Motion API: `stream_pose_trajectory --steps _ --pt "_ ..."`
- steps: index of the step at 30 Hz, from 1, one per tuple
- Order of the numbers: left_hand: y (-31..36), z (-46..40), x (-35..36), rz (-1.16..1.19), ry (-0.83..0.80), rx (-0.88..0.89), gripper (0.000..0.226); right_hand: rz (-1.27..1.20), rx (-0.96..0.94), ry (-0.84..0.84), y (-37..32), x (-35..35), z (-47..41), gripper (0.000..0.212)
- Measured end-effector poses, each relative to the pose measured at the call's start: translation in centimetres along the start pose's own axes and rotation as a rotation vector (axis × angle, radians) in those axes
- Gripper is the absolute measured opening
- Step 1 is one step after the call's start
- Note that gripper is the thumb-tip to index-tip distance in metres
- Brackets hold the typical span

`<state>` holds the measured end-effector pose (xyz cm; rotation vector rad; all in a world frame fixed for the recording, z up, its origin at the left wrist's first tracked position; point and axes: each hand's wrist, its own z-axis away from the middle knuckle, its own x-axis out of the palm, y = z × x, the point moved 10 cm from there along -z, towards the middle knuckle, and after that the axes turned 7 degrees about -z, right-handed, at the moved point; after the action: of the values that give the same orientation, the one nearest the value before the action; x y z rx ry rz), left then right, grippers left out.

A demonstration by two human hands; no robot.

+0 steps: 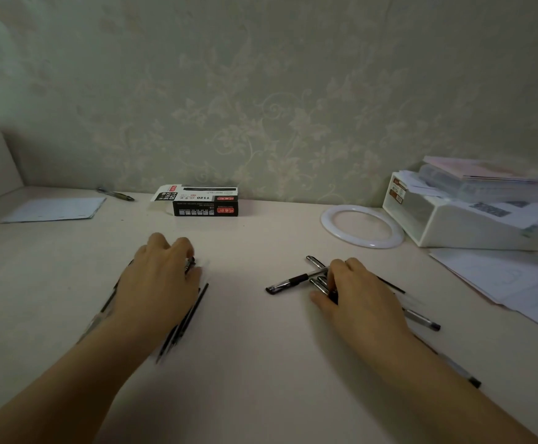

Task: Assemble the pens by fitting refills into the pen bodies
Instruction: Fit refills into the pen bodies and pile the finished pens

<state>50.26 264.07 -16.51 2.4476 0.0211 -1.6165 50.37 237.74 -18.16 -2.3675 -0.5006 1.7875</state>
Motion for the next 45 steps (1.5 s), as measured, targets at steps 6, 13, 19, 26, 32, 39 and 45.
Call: stream_pose_trajectory --steps 6,13,19,26,32,39,45 --pt "4.0 1.5 0.0 0.119 0.026 0.230 0.021 0.006 -0.012 -0.001 -0.2 0.1 -0.1 0.027" --pt "6.7 2.6 1.2 0.192 -0.057 0.379 0.014 0.022 -0.013 0.021 -0.3 0.3 -0.3 0.025" --pt "7.0 2.8 1.7 0.195 -0.090 0.403 0.014 0.035 -0.004 -0.002 -0.1 -0.2 0.1 0.036" --pt "7.1 2.8 2.1 0.202 -0.116 0.419 0.013 0.021 -0.003 -0.138 0.2 0.4 0.3 0.030" --pt "7.0 2.9 2.1 0.214 -0.118 0.422 0.013 0.049 -0.013 -0.130 -0.4 0.5 0.3 0.026" --pt "7.5 3.3 2.1 0.299 -0.131 0.447 0.009 -0.273 -0.026 0.000 -0.8 -0.3 -0.4 0.029" --pt "8.5 3.7 1.4 0.392 -0.103 0.498 0.025 -0.797 -0.002 0.002 -1.5 0.3 -0.6 0.014"
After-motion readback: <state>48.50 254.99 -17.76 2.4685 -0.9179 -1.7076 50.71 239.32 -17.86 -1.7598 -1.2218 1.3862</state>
